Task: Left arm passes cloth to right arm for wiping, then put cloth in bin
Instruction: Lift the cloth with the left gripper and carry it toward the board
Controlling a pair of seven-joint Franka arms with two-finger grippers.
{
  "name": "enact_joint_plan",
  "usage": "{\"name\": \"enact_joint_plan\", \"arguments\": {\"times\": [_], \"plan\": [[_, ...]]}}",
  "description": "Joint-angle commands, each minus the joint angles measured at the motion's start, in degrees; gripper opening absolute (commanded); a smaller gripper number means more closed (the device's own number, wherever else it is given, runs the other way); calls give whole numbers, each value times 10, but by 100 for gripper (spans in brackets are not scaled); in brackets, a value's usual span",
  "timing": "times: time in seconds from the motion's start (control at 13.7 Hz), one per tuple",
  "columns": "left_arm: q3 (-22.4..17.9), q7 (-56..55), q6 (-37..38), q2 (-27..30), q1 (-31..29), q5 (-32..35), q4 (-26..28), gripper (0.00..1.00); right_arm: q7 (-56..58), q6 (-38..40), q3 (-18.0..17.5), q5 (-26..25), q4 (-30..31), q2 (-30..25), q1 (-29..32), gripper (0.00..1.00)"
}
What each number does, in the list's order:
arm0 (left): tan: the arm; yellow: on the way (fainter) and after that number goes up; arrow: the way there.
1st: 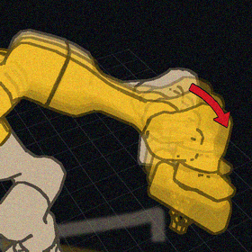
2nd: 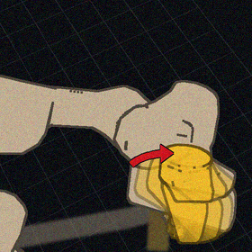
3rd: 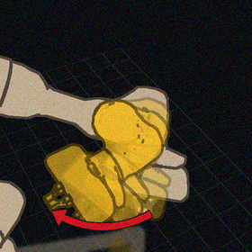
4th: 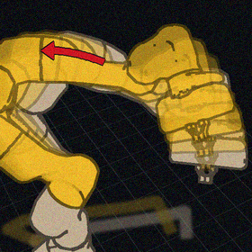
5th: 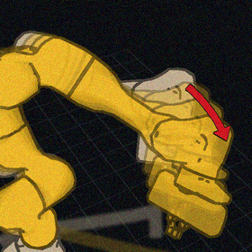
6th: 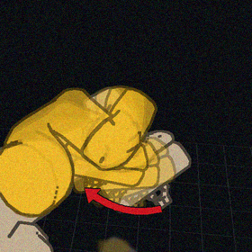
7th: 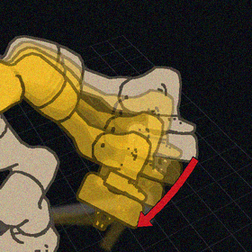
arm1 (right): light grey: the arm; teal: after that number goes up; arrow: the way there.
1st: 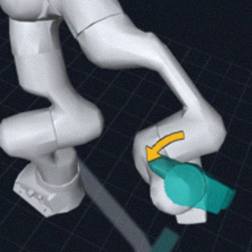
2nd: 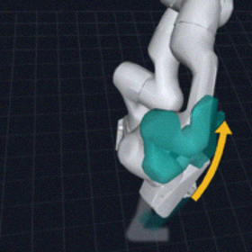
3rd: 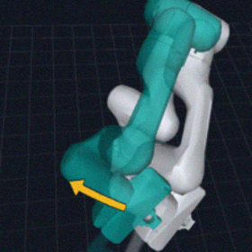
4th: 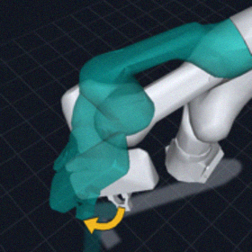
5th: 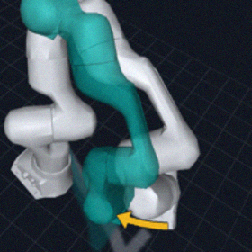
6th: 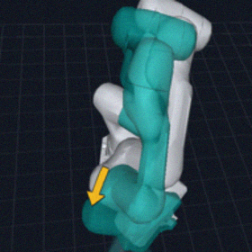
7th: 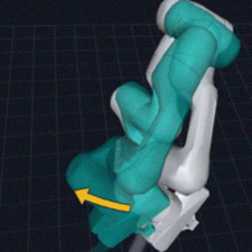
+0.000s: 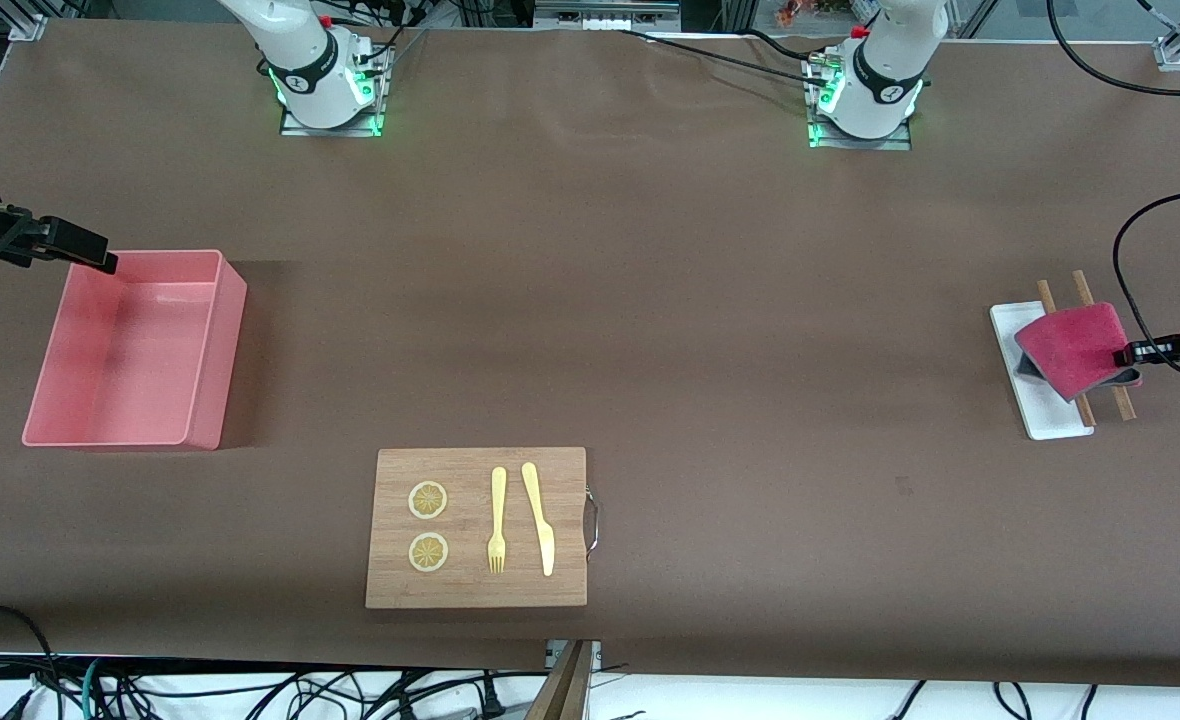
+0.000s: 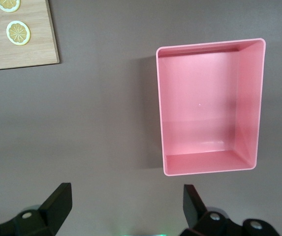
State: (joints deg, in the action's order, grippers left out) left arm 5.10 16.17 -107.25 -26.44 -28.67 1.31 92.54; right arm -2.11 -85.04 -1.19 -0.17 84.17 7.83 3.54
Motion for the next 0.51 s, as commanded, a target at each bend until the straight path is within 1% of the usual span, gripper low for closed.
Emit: {"name": "enact_joint_plan", "arguments": {"times": [0.0,0.15,0.22,0.29,0.44], "plan": [[27,-25,108,5,18,-11,-94,0,1,2,0,9,-4,0,4,100],[76,-83,167,6,21,-4,-140,0,3,2,0,9,-4,0,4,100],[105,-131,189,10,35,3,-156,0,4,2,0,9,-4,0,5,100],[116,-174,202,12,59,13,-165,0,2,2,0,9,-4,0,5,100],[117,-251,209,21,123,14,-172,0,1,2,0,11,-4,0,7,100]]}}
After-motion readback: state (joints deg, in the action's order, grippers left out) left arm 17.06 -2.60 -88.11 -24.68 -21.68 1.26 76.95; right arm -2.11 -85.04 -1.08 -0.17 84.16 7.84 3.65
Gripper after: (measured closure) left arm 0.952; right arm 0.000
